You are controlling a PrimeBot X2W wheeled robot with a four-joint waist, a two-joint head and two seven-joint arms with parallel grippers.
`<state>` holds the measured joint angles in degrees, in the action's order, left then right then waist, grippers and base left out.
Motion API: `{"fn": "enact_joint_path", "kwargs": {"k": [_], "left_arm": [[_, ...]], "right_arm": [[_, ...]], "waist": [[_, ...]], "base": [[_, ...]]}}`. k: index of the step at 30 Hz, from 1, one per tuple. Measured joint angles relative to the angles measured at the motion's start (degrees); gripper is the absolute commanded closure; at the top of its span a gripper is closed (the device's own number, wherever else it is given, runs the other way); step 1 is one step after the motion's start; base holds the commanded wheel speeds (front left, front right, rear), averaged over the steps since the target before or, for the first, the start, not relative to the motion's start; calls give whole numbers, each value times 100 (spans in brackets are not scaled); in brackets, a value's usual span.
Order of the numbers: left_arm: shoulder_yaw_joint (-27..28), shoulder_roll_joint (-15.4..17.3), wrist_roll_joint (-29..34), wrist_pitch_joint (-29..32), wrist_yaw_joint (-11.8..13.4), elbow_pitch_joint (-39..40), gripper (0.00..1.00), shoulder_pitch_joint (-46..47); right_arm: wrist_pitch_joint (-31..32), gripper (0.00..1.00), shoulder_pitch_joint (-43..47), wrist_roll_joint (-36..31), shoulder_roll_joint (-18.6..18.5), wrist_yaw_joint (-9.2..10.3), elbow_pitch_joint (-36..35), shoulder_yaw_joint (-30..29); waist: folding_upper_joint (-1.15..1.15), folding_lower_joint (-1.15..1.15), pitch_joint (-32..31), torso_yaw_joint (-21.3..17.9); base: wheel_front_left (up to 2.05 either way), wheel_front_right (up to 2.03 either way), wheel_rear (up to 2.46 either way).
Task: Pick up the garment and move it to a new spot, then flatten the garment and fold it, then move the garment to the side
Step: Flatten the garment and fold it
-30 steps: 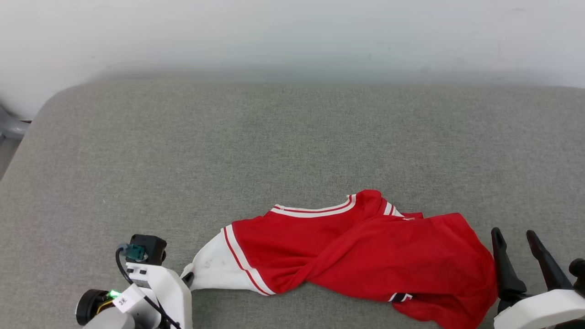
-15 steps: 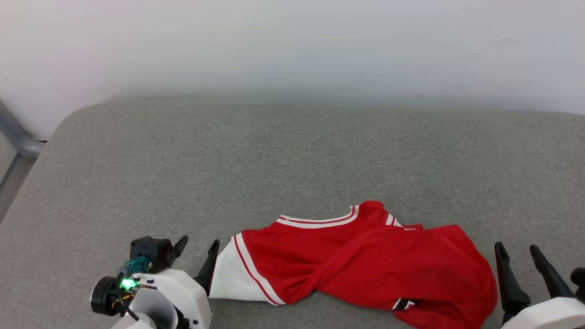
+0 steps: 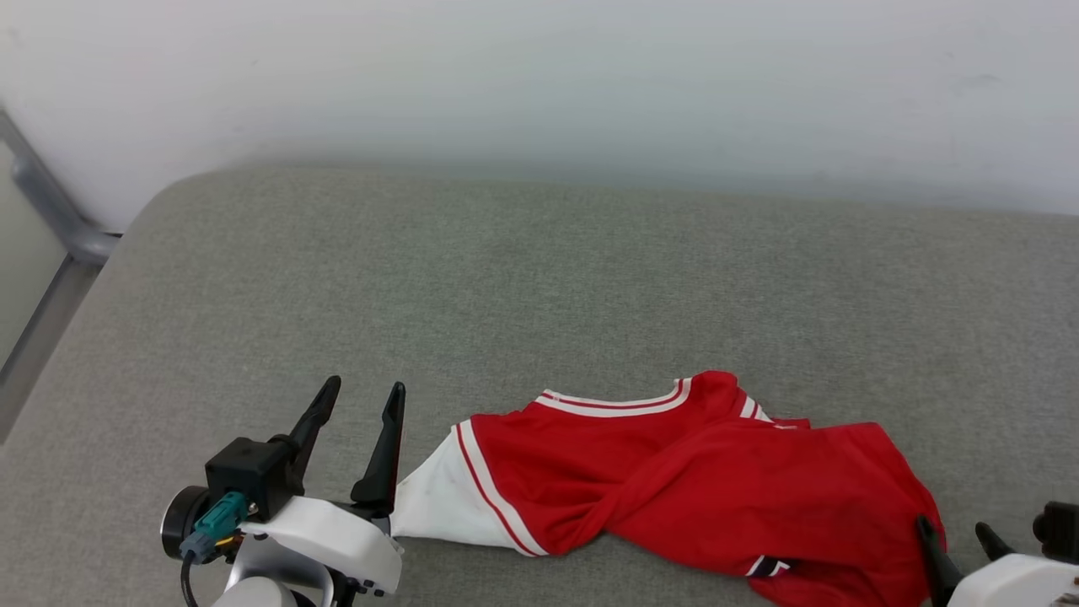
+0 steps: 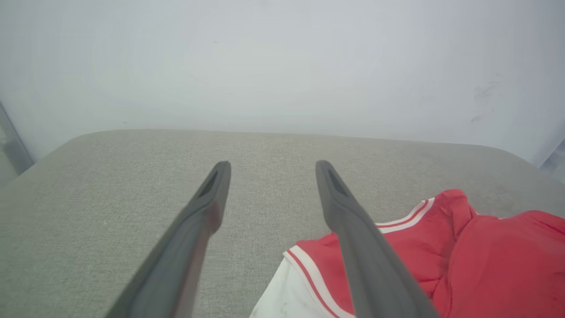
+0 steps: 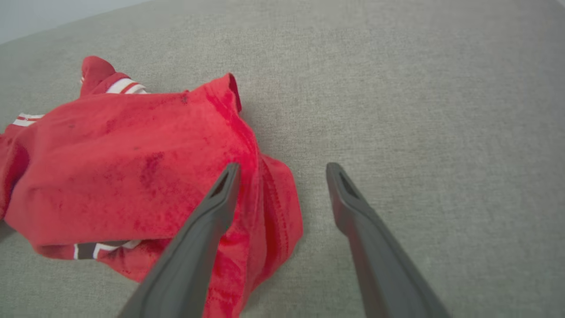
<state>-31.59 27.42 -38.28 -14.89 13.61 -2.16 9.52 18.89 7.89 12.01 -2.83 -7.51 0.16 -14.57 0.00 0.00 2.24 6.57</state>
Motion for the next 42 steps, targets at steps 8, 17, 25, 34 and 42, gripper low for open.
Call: {"fn": "enact_joint_path", "kwargs": {"k": [8,17,25,34,42], "left_arm": [[215,-153,199,-9,-177,98,0,-51],[388,-400,381,-16,-453,-43,0,20],[601,-501,530,-18,-563,-185,0,-62],[557,-475,535,57,-546,-193,0,-161],[513,-397,535,167,-482,-66,0,-249]], "right_arm": [[1199,0,-676,-186,-86,0,281,279],[2398,0,-1116,-85,-448,0,848,520],[2299,100,-1257,-70,-314,0,646,296],[2064,100,-1325,-222,-203,0,-457,800],[2208,100,-723,44,-99,0,-1195,2059]], "waist": [[0,1,242,217],[0,1,485,421],[0,1,451,387],[0,1,150,206],[0,0,-15,132]], "base": [[0,0,0],[0,0,0],[0,0,0],[0,0,0],[0,0,0]]}}
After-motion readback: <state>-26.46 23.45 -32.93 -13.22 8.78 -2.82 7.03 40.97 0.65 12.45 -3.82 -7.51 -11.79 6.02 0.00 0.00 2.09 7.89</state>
